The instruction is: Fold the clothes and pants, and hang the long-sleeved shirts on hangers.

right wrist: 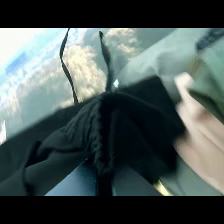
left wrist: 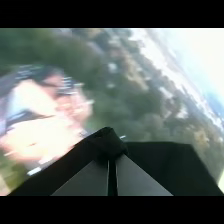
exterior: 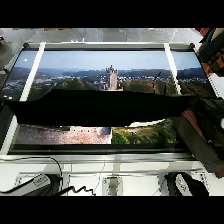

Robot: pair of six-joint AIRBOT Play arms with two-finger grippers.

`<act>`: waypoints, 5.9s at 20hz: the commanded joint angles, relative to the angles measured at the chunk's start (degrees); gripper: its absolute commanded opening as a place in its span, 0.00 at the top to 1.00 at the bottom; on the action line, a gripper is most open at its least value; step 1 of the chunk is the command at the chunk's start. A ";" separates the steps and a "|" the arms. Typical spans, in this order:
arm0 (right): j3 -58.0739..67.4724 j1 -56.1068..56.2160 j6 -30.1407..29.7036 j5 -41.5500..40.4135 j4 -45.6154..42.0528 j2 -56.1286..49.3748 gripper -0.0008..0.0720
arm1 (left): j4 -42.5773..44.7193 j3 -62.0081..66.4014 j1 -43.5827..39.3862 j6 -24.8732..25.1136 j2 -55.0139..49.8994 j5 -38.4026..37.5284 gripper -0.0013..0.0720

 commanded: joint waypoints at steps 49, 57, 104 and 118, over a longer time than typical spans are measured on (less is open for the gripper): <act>42.42 46.56 -1.09 -12.07 -5.38 -45.31 0.96 | 3.74 17.99 -20.17 4.79 -14.05 -4.59 0.97; 64.24 54.45 8.22 -1.99 2.71 -61.79 0.96 | 3.69 18.45 -30.88 6.25 4.76 -12.92 0.97; 55.54 16.11 -13.31 40.54 -15.67 -33.53 0.96 | 10.97 18.25 -39.67 -0.90 -27.91 -24.22 0.04; 20.44 14.34 -13.25 16.61 2.73 -18.29 0.96 | 13.05 22.18 -48.96 -0.90 -24.35 -20.44 0.97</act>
